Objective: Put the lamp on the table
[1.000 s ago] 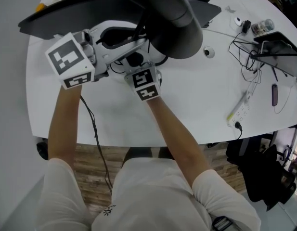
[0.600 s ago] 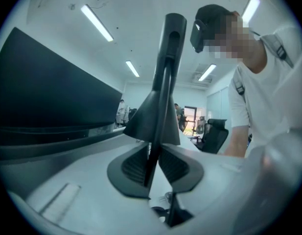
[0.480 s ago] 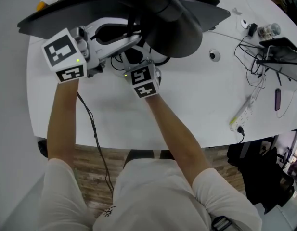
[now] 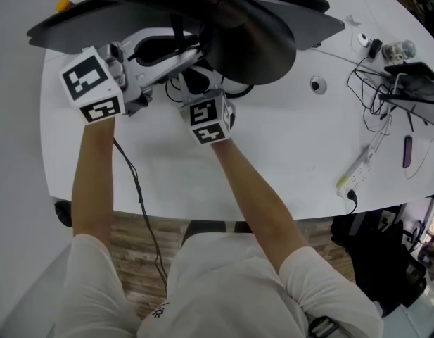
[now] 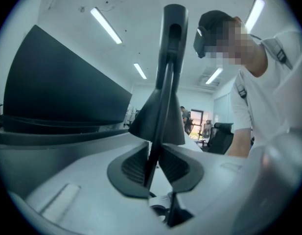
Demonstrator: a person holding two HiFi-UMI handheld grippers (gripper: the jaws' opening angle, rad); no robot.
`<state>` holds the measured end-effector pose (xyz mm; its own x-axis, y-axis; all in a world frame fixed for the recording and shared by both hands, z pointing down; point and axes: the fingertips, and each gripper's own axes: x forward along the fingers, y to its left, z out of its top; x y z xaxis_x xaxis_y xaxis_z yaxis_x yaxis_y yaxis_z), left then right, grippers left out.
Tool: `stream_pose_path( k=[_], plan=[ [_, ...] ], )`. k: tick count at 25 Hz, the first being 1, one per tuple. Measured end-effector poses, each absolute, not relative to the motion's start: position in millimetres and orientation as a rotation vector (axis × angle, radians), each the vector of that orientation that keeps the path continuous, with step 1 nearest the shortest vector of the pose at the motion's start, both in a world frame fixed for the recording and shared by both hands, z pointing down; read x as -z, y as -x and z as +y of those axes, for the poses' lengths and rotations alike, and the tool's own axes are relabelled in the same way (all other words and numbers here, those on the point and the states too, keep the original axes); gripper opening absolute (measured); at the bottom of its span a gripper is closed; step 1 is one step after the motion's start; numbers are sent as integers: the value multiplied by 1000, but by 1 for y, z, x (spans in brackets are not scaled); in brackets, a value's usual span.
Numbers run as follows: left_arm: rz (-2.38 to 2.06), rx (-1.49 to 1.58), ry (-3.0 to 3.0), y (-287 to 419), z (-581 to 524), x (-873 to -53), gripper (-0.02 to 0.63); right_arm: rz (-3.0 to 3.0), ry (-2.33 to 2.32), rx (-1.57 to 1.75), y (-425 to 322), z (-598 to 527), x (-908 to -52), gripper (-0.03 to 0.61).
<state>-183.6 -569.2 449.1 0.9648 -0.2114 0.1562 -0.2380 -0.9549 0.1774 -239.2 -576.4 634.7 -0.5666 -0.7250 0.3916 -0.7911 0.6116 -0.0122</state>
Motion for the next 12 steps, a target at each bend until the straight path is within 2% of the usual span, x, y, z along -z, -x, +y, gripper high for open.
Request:
stream_pose_path(
  k=[12],
  plan=[
    [-389,-140,-2888,188,-573,-452,60,-2456,-1316,-194,239,-576,-638,51]
  ],
)
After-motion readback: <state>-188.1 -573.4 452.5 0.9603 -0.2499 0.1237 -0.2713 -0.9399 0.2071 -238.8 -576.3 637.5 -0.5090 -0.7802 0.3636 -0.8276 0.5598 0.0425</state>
